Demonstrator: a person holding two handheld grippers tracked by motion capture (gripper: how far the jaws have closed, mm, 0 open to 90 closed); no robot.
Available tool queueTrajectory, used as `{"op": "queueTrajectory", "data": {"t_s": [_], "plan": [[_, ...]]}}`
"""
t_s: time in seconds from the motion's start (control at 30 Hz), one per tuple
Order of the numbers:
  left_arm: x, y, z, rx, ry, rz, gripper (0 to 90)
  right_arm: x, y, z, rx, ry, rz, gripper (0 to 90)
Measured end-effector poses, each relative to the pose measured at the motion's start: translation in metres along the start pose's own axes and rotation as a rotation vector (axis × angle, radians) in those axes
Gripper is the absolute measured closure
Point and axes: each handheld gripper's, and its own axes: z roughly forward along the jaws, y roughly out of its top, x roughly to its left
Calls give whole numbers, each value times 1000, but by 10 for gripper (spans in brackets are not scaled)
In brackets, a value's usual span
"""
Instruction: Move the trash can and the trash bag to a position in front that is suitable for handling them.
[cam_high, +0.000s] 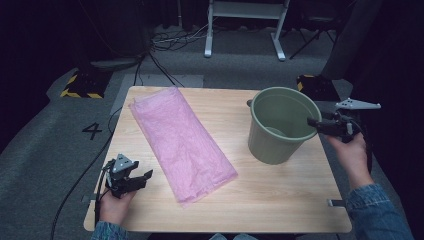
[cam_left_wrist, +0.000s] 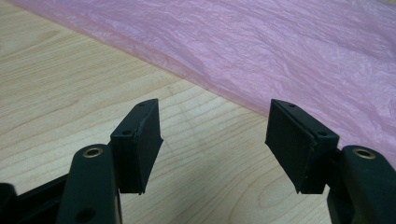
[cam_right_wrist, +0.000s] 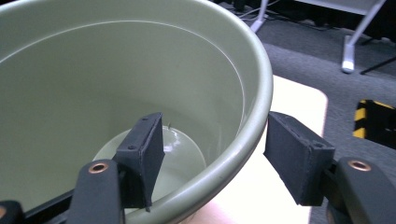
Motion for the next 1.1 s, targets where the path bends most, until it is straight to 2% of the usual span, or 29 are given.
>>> {"op": "queueTrajectory", "data": {"t_s": [0.07,0.13,0.3,0.63,0.7,0.87,1.0,1.1], "plan": [[-1,1,0,3,-3,10,356,11,-4,-6,1,34,-3,378],[-2,2,0,2,-7,9,358,13,-5,-8,3,41,-8,379],[-3,3,0,-11,-16,13,364,32,-8,-20,25,58,-77,389],[-5,4,4,-4,-36,14,364,63,-24,-43,21,120,-132,388],[-6,4,4,-3,-38,17,364,69,-27,-46,34,132,-145,385],[-6,3,5,2,-46,24,364,82,-36,-56,31,191,-159,394],[-3,2,4,-8,-56,-22,364,96,-42,-65,26,201,-152,369],[-4,2,4,-5,-55,-14,364,108,-46,-73,27,213,-157,357]]}}
